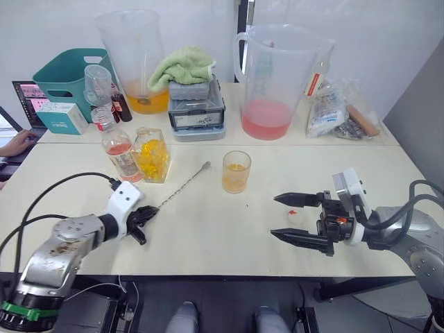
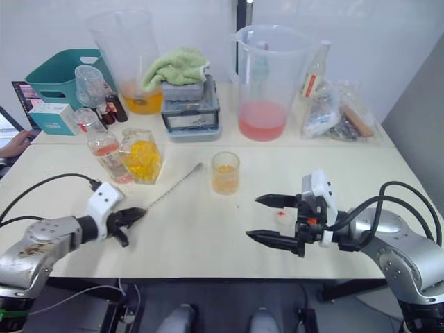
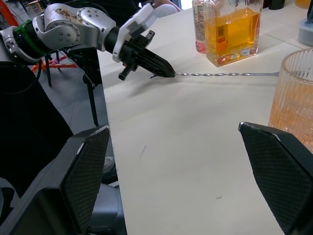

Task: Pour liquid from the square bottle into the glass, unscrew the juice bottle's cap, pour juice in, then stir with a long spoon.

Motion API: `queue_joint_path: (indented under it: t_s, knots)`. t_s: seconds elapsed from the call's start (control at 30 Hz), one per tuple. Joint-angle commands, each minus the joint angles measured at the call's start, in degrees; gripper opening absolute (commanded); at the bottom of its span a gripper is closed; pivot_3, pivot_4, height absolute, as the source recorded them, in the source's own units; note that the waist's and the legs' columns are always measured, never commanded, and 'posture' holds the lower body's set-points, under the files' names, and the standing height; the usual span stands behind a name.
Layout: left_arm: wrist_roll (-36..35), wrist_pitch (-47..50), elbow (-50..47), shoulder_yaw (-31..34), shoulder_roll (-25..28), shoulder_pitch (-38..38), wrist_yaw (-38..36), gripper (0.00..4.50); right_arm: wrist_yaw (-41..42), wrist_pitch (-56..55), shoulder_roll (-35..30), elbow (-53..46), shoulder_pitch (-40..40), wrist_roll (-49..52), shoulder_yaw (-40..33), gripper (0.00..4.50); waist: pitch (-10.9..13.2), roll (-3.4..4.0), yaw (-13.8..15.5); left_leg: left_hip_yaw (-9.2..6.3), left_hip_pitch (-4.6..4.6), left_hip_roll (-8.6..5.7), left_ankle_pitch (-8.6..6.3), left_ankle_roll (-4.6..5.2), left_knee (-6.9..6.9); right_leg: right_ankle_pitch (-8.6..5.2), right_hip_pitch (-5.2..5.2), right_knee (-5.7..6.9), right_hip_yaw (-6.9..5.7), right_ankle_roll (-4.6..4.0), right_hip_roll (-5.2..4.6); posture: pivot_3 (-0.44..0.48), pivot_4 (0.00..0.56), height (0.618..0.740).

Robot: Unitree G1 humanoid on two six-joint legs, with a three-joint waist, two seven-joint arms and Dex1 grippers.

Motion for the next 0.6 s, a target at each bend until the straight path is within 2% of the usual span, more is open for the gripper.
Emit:
queue_joint_path:
  t_s: [0.03, 0.17, 0.23, 0.4, 0.53, 0.6]
  knots:
    - [-1.3, -10.7, 2.9, 5.4, 4.3, 3.1, -11.6, 0.01, -0.4, -0.8, 0.0, -1.4, -0.1, 0.5, -1.2, 4.5, 0.0, 0.02, -0.2, 0.0, -0.02, 0.0, 0.0, 0.0, -0.01, 0.0, -0.03, 0.0, 0.0, 0.0, 0.0, 0.0, 0.15, 0.74]
    - [1.0, -23.4, 9.8, 4.6, 7.7, 5.3, -22.5, 0.01, -0.7, -0.8, 0.1, -1.3, -0.4, 0.3, -0.8, 4.5, 0.0, 0.06, 0.1, 0.0, -0.05, 0.01, 0.0, 0.0, -0.02, 0.0, -0.03, -0.03, -0.02, -0.01, 0.0, 0.0, 0.15, 0.74]
    - [3.4, -27.8, 13.4, 2.1, 8.7, 3.6, -25.0, 0.01, -0.7, -0.6, 0.0, -1.1, -0.8, 0.6, -0.8, 4.5, 0.1, 0.07, 0.1, 0.01, -0.06, 0.01, 0.0, 0.0, -0.02, 0.0, -0.03, -0.05, -0.01, -0.01, 0.0, 0.0, 0.15, 0.74]
    - [9.0, -34.2, 19.5, -4.3, 7.3, -3.5, -26.0, 0.01, -1.7, 0.0, -0.1, -1.3, -1.3, 0.9, -1.0, 4.5, 0.1, 0.07, 0.4, -0.02, -0.1, 0.01, 0.0, 0.0, 0.02, 0.01, -0.04, -0.02, -0.05, 0.0, 0.0, 0.0, 0.15, 0.74]
    - [13.4, -33.5, 21.3, -8.9, 8.3, -4.9, -26.9, 0.01, -3.1, 1.1, -0.3, -2.1, -1.3, 1.9, -1.4, 4.5, 0.1, 0.1, -0.2, -0.02, -0.06, 0.01, -0.02, 0.03, -0.02, 0.0, -0.03, -0.01, -0.05, 0.01, 0.0, 0.0, 0.15, 0.74]
    - [11.4, -31.2, 20.7, -8.3, 7.8, -5.7, -27.3, 0.7, -3.5, 1.4, -0.5, -2.4, -1.2, 2.1, -1.7, 4.5, 0.0, 0.27, -0.4, -0.01, -0.02, 0.01, -0.02, 0.03, -0.03, 0.0, -0.01, 0.01, -0.04, 0.01, 0.0, 0.0, 0.15, 0.74]
